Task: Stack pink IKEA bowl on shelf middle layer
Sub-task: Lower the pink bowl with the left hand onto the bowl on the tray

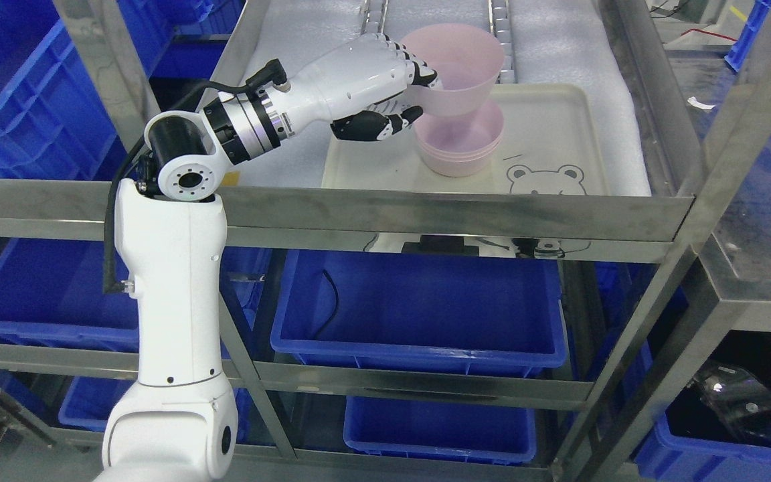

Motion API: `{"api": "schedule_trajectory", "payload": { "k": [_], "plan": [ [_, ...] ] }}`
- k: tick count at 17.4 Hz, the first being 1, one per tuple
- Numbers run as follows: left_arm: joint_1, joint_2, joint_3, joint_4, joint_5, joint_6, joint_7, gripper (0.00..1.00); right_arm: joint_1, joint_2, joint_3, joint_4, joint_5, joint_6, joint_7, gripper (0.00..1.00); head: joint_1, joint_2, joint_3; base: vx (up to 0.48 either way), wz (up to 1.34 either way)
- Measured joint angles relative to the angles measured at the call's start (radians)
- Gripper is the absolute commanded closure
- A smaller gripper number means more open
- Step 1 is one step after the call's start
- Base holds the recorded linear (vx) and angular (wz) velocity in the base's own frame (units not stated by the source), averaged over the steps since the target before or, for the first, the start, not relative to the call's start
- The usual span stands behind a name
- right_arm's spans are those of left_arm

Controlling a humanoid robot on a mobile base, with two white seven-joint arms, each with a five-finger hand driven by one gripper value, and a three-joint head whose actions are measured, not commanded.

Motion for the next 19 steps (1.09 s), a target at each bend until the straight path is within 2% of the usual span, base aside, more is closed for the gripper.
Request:
{"api": "schedule_trajectory", "payload": {
  "k": [13,16,19],
  "plan": [
    [-0.029,0.0,-0.011,0.058,-0.101,0.0,-0.043,0.96,0.0,0.0,0.0,0.0,0.0,0.0,0.001,0.0,0.0,0.0,0.0,0.014,-0.05],
    [-0.033,0.0,-0.028,0.074,-0.105,0.0,-0.047,0.91,0.0,0.0,0.0,0.0,0.0,0.0,0.004,0.0,0.0,0.0,0.0,0.0,0.0],
    [-0.037,0.0,-0.041,0.093,-0.108,0.0,-0.047,0.91,0.0,0.0,0.0,0.0,0.0,0.0,0.006,0.0,0.0,0.0,0.0,0.0,0.0]
  ]
}}
